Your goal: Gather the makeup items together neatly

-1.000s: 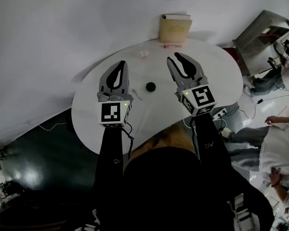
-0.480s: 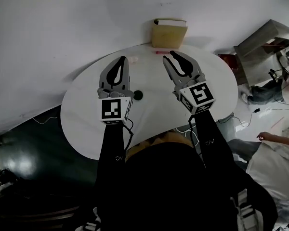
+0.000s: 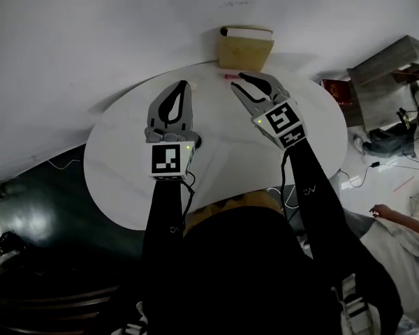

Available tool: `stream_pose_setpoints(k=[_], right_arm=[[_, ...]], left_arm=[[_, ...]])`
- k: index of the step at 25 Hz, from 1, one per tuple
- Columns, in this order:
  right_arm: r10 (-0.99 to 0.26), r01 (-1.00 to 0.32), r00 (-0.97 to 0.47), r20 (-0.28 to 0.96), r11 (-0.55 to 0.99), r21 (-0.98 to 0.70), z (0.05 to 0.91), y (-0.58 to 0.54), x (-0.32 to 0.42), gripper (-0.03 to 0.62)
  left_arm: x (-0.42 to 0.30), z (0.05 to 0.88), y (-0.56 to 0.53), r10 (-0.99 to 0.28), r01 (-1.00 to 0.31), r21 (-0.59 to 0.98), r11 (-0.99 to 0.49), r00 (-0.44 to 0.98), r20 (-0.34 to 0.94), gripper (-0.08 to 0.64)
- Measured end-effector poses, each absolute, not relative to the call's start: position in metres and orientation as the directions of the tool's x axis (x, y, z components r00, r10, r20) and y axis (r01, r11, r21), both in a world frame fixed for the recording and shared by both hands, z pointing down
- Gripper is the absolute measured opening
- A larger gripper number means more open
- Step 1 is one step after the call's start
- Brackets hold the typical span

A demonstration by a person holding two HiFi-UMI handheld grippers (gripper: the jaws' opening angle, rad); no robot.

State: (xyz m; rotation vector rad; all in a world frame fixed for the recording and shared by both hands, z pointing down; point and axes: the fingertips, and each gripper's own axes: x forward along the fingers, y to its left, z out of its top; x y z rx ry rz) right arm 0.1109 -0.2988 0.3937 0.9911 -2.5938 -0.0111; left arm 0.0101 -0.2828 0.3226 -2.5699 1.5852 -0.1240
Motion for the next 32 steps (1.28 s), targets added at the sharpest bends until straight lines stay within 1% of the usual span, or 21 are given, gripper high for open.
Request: stream_pose_setpoints(k=[3,5,9,12,17,23,29,32], right_arm=[[-0.538,-0.518,-0.659,0.526,0.831,0.202,0.444,-0.323,0.111,0.103],[-0.473,-0.429,-0.62,0.626,0.872,0.234,0.477,-0.336,0.112,0.103],[-0.358,-0.277,-0.523,0.773,0.93,0.242,0.539,-0.352,0.119,0.103],[-0.31,-0.205,-0.444,0.84,0.949,0.242,0.574,-0.363,0.13,0.103],[-0.281,-0.169,-0.341,0.897,0.957,0.235,0.609,-0.383,0.138,0.103],[-0.276,-0.148,-0.289,0.917,0.959,0.242,0.631,-0.394,0.13,0.103],[-0.288,-0.229,-0.274,0.918,0.946,0.229,0.64,-0.404,0.126,0.103],[-0.243,-0.237,-0.278,0.929,0.955,0.179,0.643,-0.398,0.123,0.101]], left_arm=[[0.013,0.318,-0.288,-0.892,-0.889,-0.117,-0.443,0.451,-0.046,0.009],[0.011,0.321,-0.289,-0.894,-0.893,-0.102,-0.439,0.445,-0.048,0.009],[-0.001,0.334,-0.29,-0.908,-0.906,-0.076,-0.416,0.418,-0.012,0.009],[-0.007,0.341,-0.292,-0.911,-0.909,-0.069,-0.411,0.411,0.009,0.009],[-0.017,0.354,-0.295,-0.916,-0.912,-0.084,-0.402,0.399,0.044,0.009],[-0.02,0.359,-0.301,-0.916,-0.913,-0.067,-0.402,0.399,0.047,0.009],[-0.011,0.357,-0.304,-0.896,-0.892,-0.077,-0.445,0.443,0.039,0.009],[-0.014,0.358,-0.306,-0.898,-0.896,-0.064,-0.439,0.437,0.046,0.009]])
